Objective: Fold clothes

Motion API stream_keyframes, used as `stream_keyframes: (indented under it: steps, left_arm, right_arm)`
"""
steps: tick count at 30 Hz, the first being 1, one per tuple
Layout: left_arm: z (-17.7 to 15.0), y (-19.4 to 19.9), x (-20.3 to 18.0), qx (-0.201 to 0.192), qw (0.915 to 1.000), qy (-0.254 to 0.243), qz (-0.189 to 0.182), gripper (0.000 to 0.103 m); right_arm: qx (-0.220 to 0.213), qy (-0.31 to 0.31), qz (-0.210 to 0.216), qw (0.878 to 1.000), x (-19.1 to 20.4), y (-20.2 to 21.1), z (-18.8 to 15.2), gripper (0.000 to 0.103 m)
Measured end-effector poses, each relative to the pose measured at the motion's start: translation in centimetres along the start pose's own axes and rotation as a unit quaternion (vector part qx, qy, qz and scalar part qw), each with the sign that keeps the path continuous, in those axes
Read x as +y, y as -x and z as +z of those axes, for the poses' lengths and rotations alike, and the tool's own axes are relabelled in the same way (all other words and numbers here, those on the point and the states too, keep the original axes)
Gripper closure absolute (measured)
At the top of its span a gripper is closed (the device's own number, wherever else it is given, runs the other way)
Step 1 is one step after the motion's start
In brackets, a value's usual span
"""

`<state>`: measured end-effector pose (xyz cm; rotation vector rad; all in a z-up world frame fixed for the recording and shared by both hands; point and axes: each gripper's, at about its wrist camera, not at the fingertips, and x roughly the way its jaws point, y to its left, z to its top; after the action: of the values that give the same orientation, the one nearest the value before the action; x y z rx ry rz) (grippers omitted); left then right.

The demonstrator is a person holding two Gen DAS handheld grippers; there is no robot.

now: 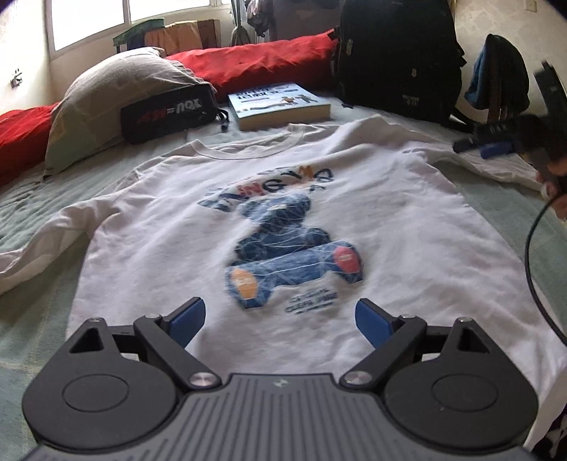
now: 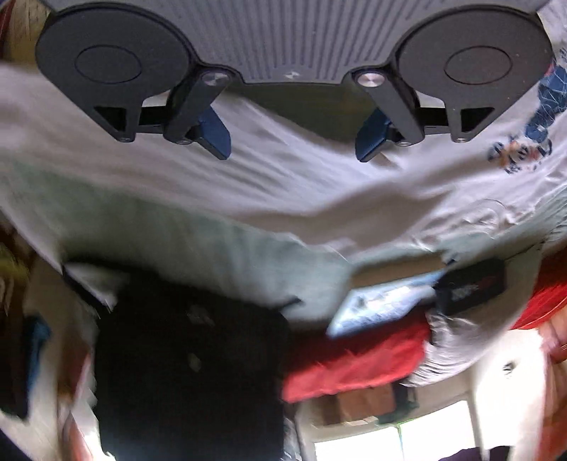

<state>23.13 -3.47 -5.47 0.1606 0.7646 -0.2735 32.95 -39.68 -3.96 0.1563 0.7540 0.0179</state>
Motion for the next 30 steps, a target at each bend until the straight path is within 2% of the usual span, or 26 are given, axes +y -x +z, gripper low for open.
stream_keyframes:
  steps: [3,6,9,11,16,21,30]
  left_arm:
    - [0.5,0.0,-1.2,0.001,1.0,-0.008,-0.002,0.011]
    - [0.9,0.2,-2.3,-0.002,0.9998,-0.017,-0.005,0.011]
    - [0.9,0.2,-3.2,0.001,0.9996,-0.025,-0.012,0.011]
    - [0.9,0.3,-3.7,0.005,0.9994,-0.03,-0.015,0.011]
    - [0.6,1.6,-3.9,0.001,0.9991,-0.038,-0.019,0.011]
    - [-0.4,3.0,-2.7,-0.001,0.9996,-0.025,-0.013,0.011]
    - [-2.7,3.7,-0.7,0.01,0.9995,-0.029,0.012,0.011]
  right_arm:
    - [0.021,-0.009,-0.008,1.0,-1.7,0.0,-1.4,0.015]
    - [0.022,-0.032,-0.012,0.999,-3.0,0.6,-2.2,0.015]
    - [0.01,-0.053,0.01,0.998,-3.3,2.0,-2.5,0.014]
    - [0.002,-0.062,0.027,0.998,-3.1,2.9,-2.5,0.009]
    - [0.0,-0.037,0.068,0.997,-0.3,4.4,-2.5,0.007]
    - [0.011,-0.01,0.082,0.997,3.3,5.4,-3.2,0.006]
    - [0.044,0.067,0.105,0.991,10.6,7.4,-8.0,0.006]
